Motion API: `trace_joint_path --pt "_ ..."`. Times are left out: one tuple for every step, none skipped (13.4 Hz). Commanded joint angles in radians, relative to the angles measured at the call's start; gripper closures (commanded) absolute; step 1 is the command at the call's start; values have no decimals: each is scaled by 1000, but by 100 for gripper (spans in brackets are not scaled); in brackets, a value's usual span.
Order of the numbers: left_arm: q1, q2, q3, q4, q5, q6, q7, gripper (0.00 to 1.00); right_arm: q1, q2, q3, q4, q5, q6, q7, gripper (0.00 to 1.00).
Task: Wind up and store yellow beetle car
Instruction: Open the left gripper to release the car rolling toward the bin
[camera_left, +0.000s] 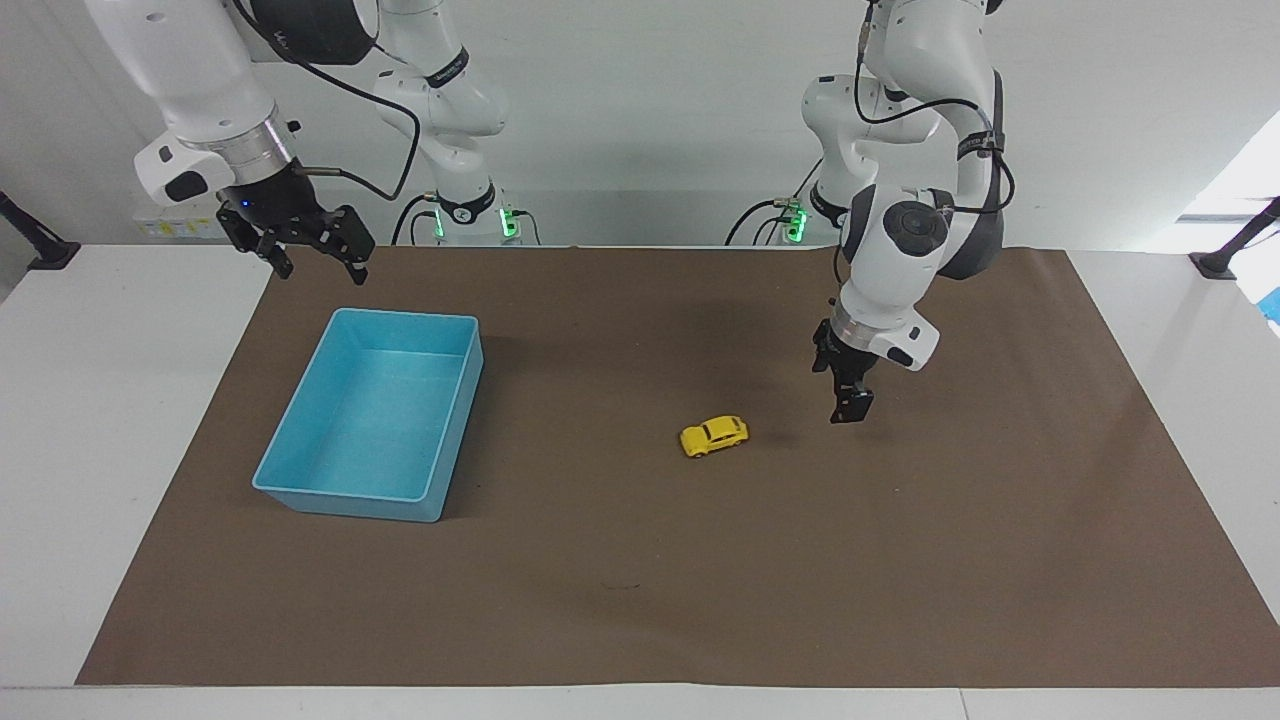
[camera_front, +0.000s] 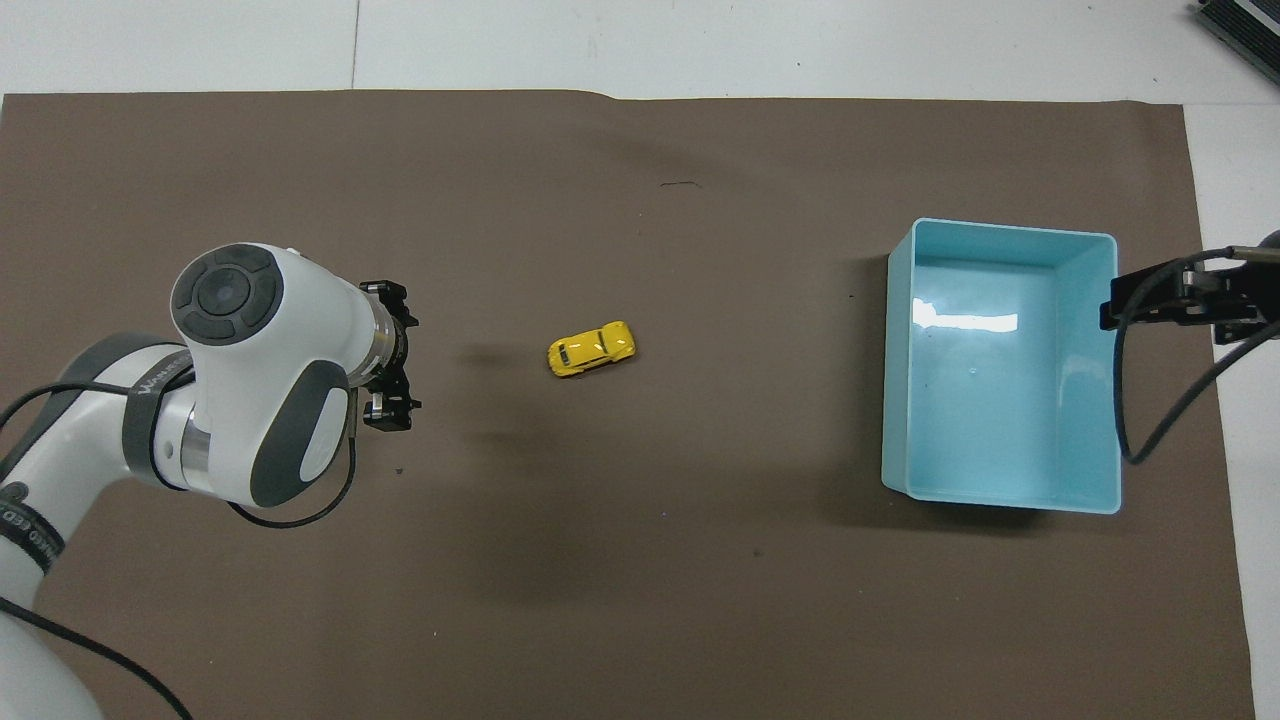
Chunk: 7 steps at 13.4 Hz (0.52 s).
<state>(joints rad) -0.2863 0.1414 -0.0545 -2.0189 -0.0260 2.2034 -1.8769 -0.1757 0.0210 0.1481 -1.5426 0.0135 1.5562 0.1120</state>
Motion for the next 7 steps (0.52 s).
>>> trace_joint_path --pt "-13 23 15 40 11 -22 79 0 -7 -12 2 -2 6 -10 -25 0" --pt "-11 26 15 45 11 -16 84 0 -7 -12 2 -2 6 -10 -25 0" --pt "-11 29 15 54 11 -14 85 0 -7 -12 2 -2 6 -10 -25 0" --pt "-8 30 15 57 11 -10 85 0 -7 -12 2 -2 6 -10 -25 0" --pt "-7 32 15 57 11 -5 87 0 -7 -12 2 -2 6 -10 -25 0" --pt "-5 33 15 58 11 5 90 0 -7 -12 2 -2 6 -10 -25 0" --pt "-2 34 16 58 11 30 91 0 -7 -12 2 -2 6 -10 -25 0"
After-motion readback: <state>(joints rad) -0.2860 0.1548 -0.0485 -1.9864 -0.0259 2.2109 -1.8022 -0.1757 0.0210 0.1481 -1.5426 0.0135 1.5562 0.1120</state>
